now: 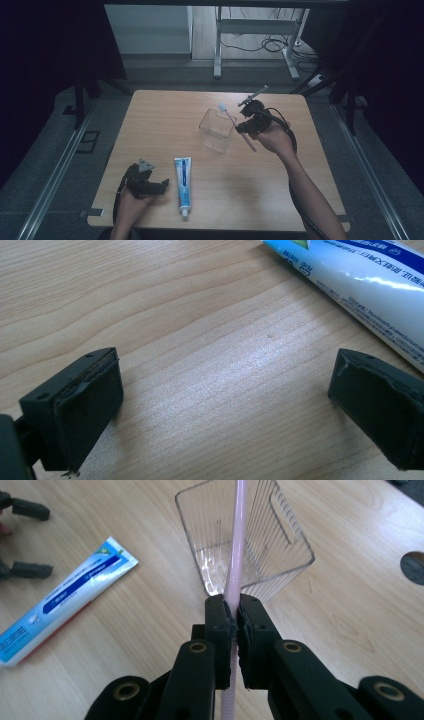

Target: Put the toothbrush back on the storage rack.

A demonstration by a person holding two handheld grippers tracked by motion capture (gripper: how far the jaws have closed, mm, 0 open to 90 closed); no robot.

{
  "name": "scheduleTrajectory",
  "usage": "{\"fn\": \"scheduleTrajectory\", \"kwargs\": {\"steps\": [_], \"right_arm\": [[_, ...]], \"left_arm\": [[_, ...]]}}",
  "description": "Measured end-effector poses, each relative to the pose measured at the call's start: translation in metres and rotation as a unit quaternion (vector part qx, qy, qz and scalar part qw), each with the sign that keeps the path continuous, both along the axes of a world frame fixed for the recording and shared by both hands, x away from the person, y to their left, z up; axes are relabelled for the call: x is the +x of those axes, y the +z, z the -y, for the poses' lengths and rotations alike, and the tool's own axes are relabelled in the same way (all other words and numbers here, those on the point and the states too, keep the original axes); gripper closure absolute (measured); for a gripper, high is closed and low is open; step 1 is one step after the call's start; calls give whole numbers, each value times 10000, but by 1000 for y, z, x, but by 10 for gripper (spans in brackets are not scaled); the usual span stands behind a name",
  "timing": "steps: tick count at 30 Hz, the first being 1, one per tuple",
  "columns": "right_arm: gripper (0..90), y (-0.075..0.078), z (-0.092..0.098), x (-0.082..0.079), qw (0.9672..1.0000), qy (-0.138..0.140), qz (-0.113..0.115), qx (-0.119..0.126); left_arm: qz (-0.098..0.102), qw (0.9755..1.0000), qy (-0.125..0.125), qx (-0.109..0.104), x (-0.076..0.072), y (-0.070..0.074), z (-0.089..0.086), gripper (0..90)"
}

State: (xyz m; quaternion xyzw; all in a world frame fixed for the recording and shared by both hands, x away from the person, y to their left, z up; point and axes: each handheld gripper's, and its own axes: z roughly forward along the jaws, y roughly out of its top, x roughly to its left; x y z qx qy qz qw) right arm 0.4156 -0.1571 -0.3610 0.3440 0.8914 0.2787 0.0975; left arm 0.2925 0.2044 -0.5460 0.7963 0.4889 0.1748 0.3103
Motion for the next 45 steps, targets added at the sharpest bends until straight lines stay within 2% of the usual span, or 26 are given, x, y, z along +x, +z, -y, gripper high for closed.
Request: {"fn": "scheduleTrajectory", "kwargs": {"steps": [11, 24, 31, 45], "right_arm": [[838, 4, -13, 13, 9996, -13, 231, 188], [838, -3, -23, 27, 9984, -157, 344, 430], [838, -2, -27, 35, 9969, -262, 404, 618], [838, 1, -48, 46, 9947, -235, 567, 821]], "left_arm": [[-8, 10000, -9, 0, 0, 0, 0, 9], [-9, 10000, -15, -5, 0, 0, 0, 6], [-11, 10000, -17, -2, 1, 0, 0, 6], [-18, 10000, -30, -8, 1, 0, 0, 5]]}}
